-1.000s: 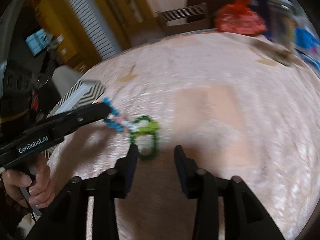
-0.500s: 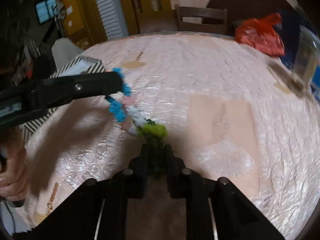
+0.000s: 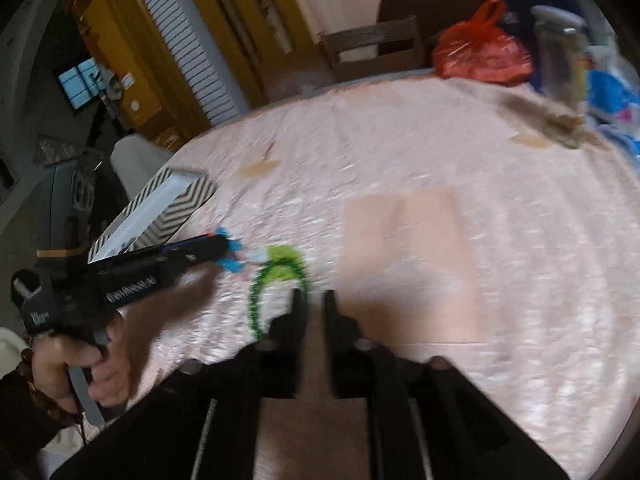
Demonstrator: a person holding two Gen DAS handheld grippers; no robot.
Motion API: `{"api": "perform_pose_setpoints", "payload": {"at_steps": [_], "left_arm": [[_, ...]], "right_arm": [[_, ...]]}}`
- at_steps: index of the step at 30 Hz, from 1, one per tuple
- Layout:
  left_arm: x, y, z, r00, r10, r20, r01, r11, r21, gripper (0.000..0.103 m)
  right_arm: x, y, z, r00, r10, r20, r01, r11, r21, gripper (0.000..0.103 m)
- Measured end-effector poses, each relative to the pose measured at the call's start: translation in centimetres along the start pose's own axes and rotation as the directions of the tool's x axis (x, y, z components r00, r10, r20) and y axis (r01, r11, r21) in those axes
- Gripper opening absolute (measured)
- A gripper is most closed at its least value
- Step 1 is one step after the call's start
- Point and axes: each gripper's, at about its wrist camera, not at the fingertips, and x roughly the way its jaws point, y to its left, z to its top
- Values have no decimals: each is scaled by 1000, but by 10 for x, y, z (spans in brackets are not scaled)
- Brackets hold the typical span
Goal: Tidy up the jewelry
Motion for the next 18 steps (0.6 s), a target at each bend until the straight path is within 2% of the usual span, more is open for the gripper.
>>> {"api": "perform_pose_setpoints", "payload": {"at_steps": [1, 2, 3, 5, 6, 8, 9, 10, 11, 13, 14, 17, 18], "left_arm": [[1, 0, -3, 1000, 6, -4, -6, 1000, -5, 40], [2, 1, -5, 1000, 12, 0, -12, 1000, -8, 40], [1, 2, -7, 1000, 11, 3, -11, 1000, -17, 40], [1, 6, -7, 1000, 6, 2, -5, 999, -36, 40], [1, 7, -7, 1000, 3, 0, -3, 999, -40, 40], [0, 9, -6, 1000, -4, -1, 4, 999, -49, 40], [0, 10, -6, 1000, -7, -3, 7, 998, -54, 40], [0, 11, -6, 1000, -9, -2, 9, 998, -60, 40], [0, 12, -5, 1000, -12, -2, 12, 998, -64, 40], [0, 15, -5, 1000, -14, 0, 14, 997, -75, 40], [0, 15, -5, 1000, -14, 1, 14, 997, -79, 40], [0, 17, -4, 1000, -7, 1, 7, 996, -89, 40], [0, 17, -4, 1000, -7, 1, 7, 996, -92, 40]], "right_arm": [[8, 10, 1, 1000, 0, -13, -1, 999, -33, 34], [16, 20, 1, 1000, -11, -23, 9, 997, -74, 47], [24, 28, 3, 998, -59, -35, 55, 991, -125, 60], [32, 42, 1, 986, -163, -27, 155, 969, -193, 66], [34, 46, -1, 986, -164, -30, 154, 966, -207, 67], [48, 48, -3, 983, -156, -100, 131, 966, -221, 67], [48, 50, -3, 982, -172, -77, 148, 958, -246, 67], [51, 50, -2, 979, -183, -92, 155, 954, -257, 67], [51, 50, -2, 978, -191, -83, 164, 951, -261, 63], [50, 46, 0, 974, -217, -69, 192, 945, -264, 39], [48, 41, 2, 970, -236, -60, 213, 941, -261, 18], [34, 17, 4, 976, -211, -53, 202, 969, -145, 7], [29, 12, 3, 976, -215, -44, 208, 971, -118, 7]]}}
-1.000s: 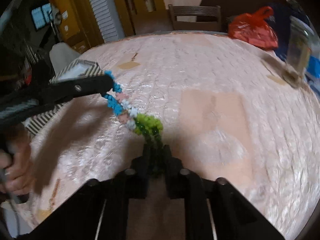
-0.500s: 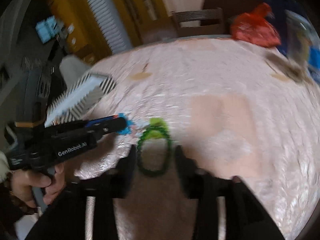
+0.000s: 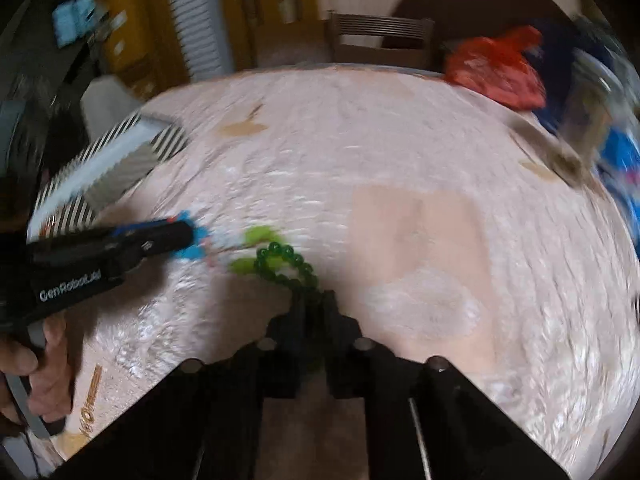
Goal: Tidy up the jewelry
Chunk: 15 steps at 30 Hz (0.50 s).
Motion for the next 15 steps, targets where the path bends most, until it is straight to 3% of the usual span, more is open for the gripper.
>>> {"api": "perform_pose_setpoints", "payload": {"at_steps": [5, 9, 15], "left_arm": [[0, -3, 0, 1000, 21, 4, -21, 1000, 8, 40], [-11, -11, -4, 998, 56, 38, -57, 998, 39, 40], [-43, -18, 4, 995, 28, 99, -31, 999, 33, 40]], "right_arm": [[-34, -31, -6, 991, 67, 117, -85, 984, 157, 7], [-54, -34, -3, 975, 111, 195, -144, 975, 169, 7], [-66, -31, 4, 958, 143, 250, -188, 968, 167, 7]]}}
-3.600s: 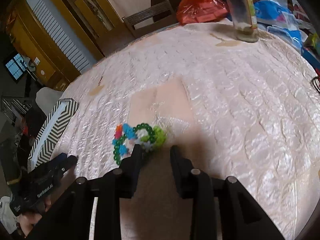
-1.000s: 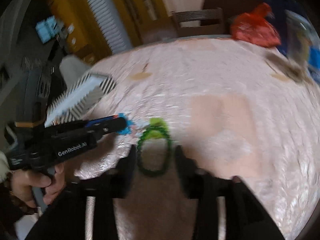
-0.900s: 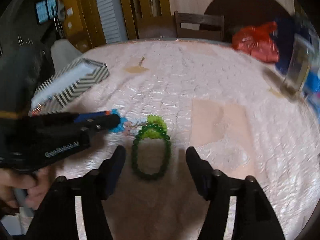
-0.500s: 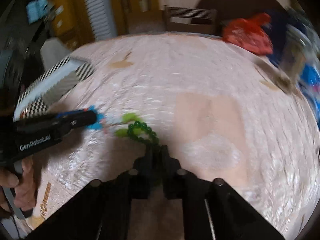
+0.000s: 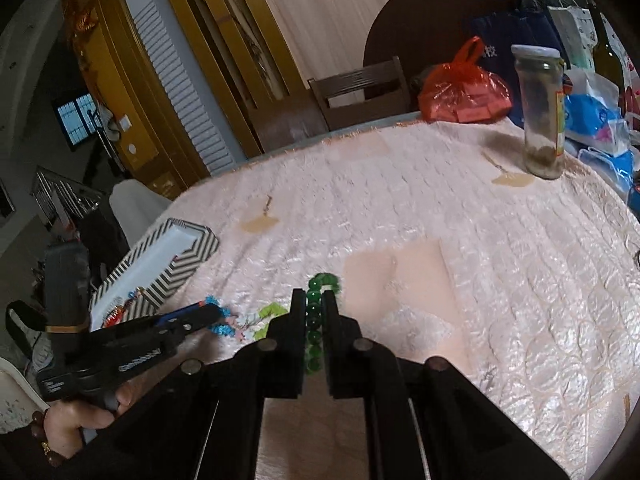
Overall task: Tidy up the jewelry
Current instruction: 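Carry both items over the tray and open both tools to drop them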
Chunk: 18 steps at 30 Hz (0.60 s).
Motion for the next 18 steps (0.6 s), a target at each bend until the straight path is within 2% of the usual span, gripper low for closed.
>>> {"api": "perform_pose_setpoints", "payload": {"at_steps": [5, 9, 12, 18], "left_arm": [[-29, 2, 17, 998, -7, 66, 6, 1000, 6, 40], [-39, 10, 21, 996, 2, 85, -3, 1000, 1, 40], [-46, 17, 20, 995, 11, 96, -10, 1000, -12, 40], [-66, 27, 22, 989, 81, 124, -79, 997, -24, 40]], "right_arm": [[-2, 7, 5, 1000, 6, 14, -6, 1000, 0, 7], [-4, 19, 11, 999, 8, 36, -7, 1000, -19, 7], [-5, 31, 12, 999, -21, 50, 24, 998, -59, 7], [-4, 48, 13, 997, -62, 46, 67, 991, -114, 7]]}}
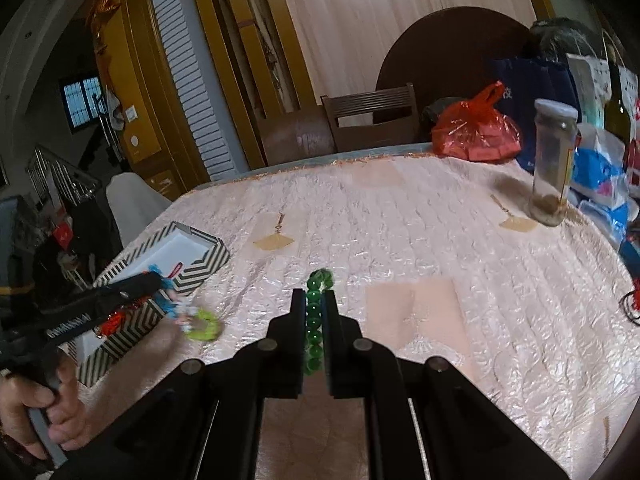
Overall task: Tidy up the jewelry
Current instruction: 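Carry both items over the tray and open both tools to drop them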
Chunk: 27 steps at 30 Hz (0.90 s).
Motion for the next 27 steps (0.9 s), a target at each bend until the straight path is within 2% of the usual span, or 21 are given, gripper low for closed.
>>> {"api": "perform_pose_setpoints", "payload": {"at_steps": [5, 17, 22, 27], "left_arm": [[-16, 11, 9, 999, 34, 35, -34, 999, -4, 40], [-32, 49, 20, 995, 70, 77, -66, 996, -57, 40], [-40, 86, 23, 990, 110, 87, -100, 990, -103, 40], [-48, 129, 20, 981, 177, 81, -163, 975, -147, 40]], "right_arm": [[2, 9, 5, 1000, 3, -4, -3, 1000, -19, 7], [10, 39, 26, 1000, 17, -19, -18, 997, -73, 7], [26, 65, 33, 998, 40, -43, -45, 992, -117, 7], [50, 103, 34, 993, 94, -74, -105, 981, -162, 7]]}}
